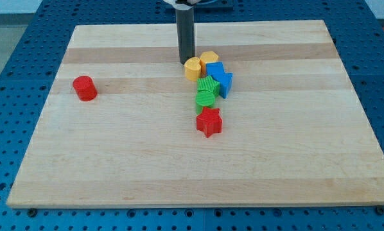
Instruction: Point at yellow hexagon
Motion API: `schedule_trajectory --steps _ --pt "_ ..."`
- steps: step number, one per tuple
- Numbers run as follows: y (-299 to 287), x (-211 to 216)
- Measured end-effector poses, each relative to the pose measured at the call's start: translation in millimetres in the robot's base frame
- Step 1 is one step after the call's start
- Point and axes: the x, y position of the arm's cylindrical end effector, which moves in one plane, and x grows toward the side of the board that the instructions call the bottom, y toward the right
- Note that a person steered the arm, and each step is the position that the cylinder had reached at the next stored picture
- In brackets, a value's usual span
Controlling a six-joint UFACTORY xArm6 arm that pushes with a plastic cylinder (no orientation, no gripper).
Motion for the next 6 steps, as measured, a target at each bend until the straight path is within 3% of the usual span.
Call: schedule_trajectory --steps 2,4,6 --pt "0 28" --pt "-12 -23" --pt "32 -27"
